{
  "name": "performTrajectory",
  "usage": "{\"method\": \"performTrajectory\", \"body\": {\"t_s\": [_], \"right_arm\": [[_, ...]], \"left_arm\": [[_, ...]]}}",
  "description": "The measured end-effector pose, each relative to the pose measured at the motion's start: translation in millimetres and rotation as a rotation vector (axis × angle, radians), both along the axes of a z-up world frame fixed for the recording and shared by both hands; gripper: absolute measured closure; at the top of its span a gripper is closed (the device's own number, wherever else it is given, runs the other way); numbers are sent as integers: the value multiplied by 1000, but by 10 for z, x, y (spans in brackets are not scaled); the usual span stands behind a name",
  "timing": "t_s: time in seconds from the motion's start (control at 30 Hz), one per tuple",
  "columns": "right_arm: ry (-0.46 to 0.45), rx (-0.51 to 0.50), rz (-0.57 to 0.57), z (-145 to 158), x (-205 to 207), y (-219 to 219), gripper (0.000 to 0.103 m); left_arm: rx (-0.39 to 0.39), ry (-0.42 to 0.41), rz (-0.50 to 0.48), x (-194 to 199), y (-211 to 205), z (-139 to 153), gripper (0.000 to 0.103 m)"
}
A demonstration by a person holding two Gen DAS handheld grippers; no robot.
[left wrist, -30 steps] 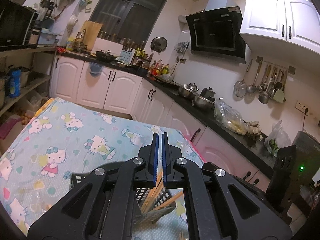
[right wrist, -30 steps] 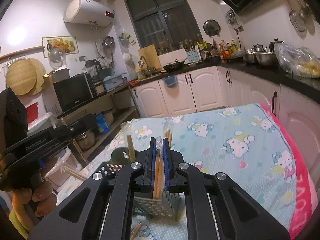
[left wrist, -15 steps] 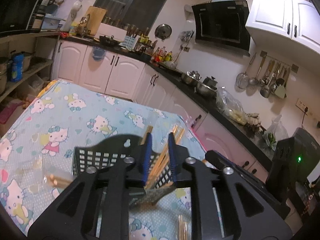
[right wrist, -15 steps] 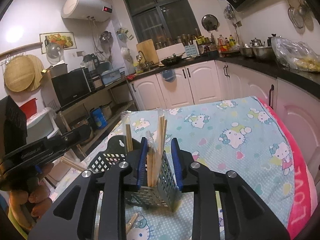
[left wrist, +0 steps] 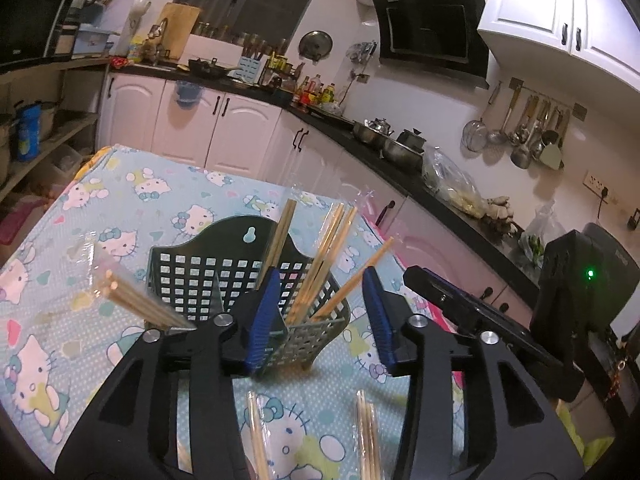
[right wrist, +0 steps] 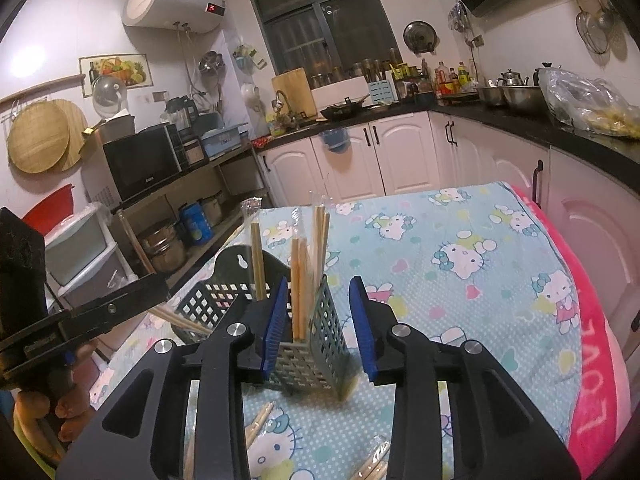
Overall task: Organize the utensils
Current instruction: 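Withdraw both tools from the holder toward the remaining chopsticks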
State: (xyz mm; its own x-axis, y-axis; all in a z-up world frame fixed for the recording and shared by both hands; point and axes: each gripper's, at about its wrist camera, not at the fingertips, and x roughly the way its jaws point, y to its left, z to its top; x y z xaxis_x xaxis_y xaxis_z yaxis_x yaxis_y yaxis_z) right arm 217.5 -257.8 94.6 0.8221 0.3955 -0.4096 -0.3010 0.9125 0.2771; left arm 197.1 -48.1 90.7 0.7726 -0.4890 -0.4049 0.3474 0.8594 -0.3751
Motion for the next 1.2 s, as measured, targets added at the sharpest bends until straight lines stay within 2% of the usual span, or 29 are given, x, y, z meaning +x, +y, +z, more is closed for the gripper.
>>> {"method": "performTrajectory", "body": {"t_s": [0.13, 0.27, 0.6, 1.2], "right_arm": [[1, -4, 6, -13, -47, 6, 69], [5, -21, 17, -39, -110, 36, 66], [31, -60, 32, -155, -258, 53, 63], [105, -114, 56, -465, -512, 90, 62]], "left_arm": [[14, -6, -6, -83, 16, -23, 59], [24, 0, -7, -130, 13, -53, 57], [35, 27, -1, -258, 109, -180, 38], [33, 172, 62, -402, 391, -667, 37]]}}
